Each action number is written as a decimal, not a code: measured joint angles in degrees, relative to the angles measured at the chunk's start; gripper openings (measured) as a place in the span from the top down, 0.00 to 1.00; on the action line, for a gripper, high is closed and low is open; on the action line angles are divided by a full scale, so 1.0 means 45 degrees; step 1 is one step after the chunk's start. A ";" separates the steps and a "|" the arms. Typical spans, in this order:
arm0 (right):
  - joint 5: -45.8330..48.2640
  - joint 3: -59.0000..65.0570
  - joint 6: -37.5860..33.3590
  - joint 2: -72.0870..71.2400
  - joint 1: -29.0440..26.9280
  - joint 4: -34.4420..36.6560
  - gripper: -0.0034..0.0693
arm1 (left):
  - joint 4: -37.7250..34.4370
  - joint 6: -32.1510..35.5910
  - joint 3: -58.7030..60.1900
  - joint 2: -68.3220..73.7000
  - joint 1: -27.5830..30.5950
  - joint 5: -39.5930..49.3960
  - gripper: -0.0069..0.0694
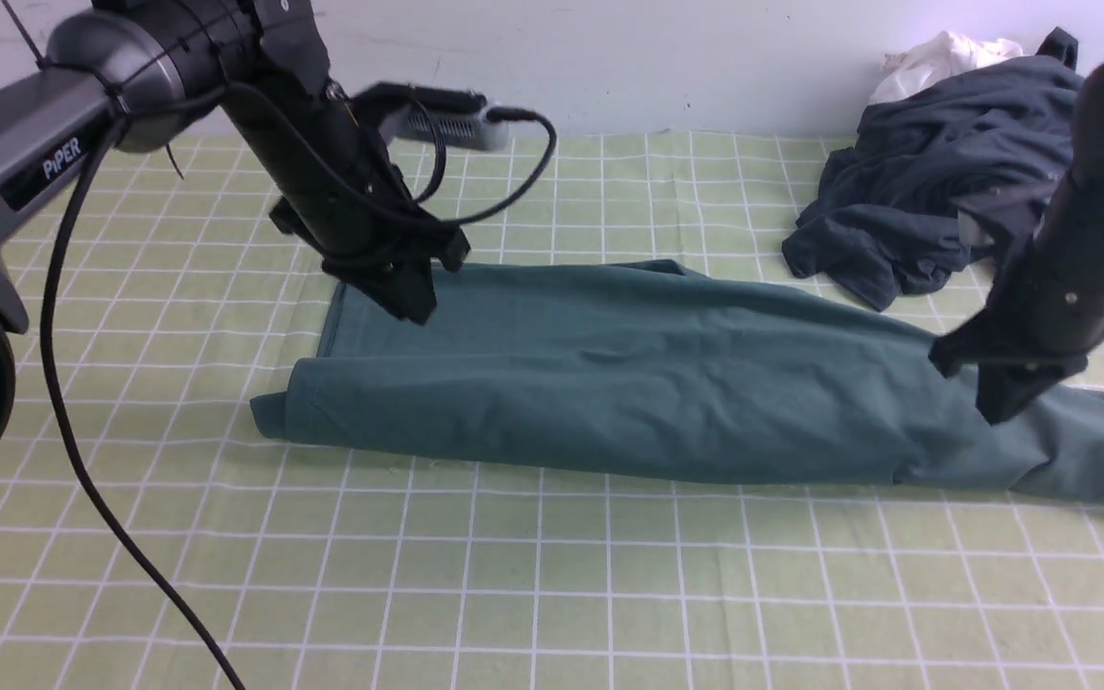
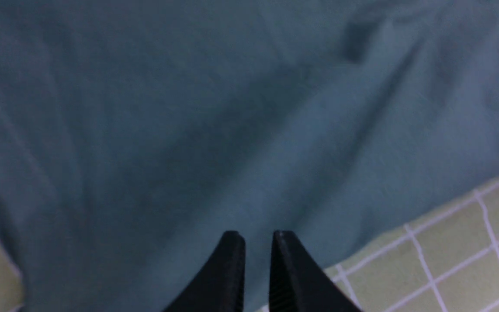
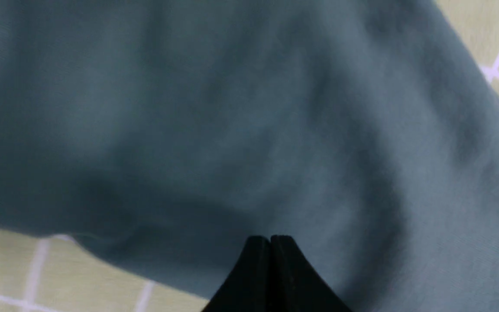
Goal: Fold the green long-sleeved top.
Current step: Use the right arm to clamp the right edge of the fabric, then use the right arm to drag the right edge of the fabric to the left and folds it over the left edge
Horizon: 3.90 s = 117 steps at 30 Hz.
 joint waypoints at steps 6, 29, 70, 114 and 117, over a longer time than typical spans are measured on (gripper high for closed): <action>-0.0440 0.0220 0.2659 0.0783 -0.0842 -0.4477 0.97 | -0.0496 0.0776 0.1413 0.0036 -0.0121 0.0011 0.86; -0.4084 0.4391 0.1777 -0.3656 -0.4888 0.2082 0.64 | -0.0374 0.0750 1.0688 -1.1641 0.0034 -0.3535 0.86; -0.1437 -0.3693 0.0953 -0.3100 0.0542 0.3355 0.94 | 0.0247 0.0776 1.5223 -1.4038 0.0034 -0.7540 0.86; -0.6452 -0.4400 -0.1374 0.2628 0.7627 0.6107 0.97 | 0.0509 0.1465 1.5482 -1.8318 0.0034 -0.7903 0.86; -0.5680 -0.4788 -0.1374 0.1877 0.7627 0.5739 0.97 | 0.0438 0.1465 1.5505 -1.8839 0.0034 -0.7903 0.86</action>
